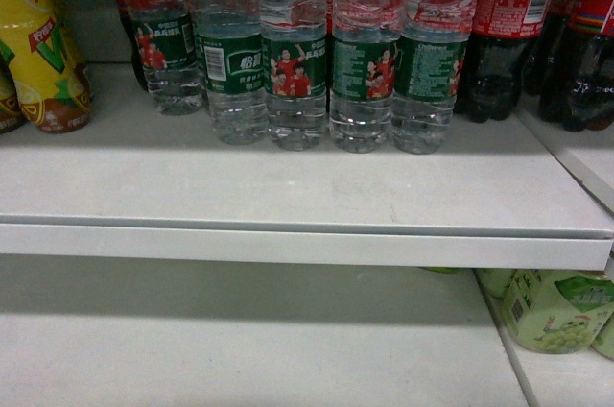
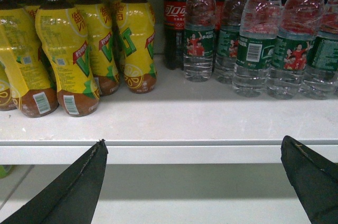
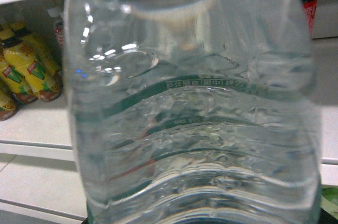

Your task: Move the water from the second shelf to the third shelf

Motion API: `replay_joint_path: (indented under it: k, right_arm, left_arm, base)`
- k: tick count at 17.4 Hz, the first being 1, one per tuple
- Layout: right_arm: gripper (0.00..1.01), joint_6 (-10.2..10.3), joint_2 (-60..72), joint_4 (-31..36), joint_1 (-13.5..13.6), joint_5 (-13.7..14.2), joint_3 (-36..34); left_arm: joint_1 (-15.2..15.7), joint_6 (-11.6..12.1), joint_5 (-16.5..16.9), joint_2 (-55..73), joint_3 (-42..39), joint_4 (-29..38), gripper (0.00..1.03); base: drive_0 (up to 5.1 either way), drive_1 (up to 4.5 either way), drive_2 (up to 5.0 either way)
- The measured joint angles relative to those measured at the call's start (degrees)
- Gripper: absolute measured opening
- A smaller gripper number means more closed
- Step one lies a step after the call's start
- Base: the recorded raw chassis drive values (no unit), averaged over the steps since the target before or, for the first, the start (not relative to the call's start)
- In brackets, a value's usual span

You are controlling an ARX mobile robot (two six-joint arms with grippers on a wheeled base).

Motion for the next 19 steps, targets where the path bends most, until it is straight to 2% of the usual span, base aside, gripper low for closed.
replay_joint_path:
  k: [4, 19]
  right_arm:
    - [0.42, -0.35, 0.00, -0.13, 1.05, 1.22, 0.00]
    - [0.42, -0.33, 0.00, -0.48, 1.01, 1.01, 0.00]
  left_arm:
    - [0.00, 0.00, 0.00, 0.00, 0.00, 0.00, 0.98]
    - [0.00, 0.00, 0.02, 0.00, 0.00, -0.02, 0.98]
  base:
    - [0.0, 0.00, 0.0]
    - [0.0, 0.00, 0.0]
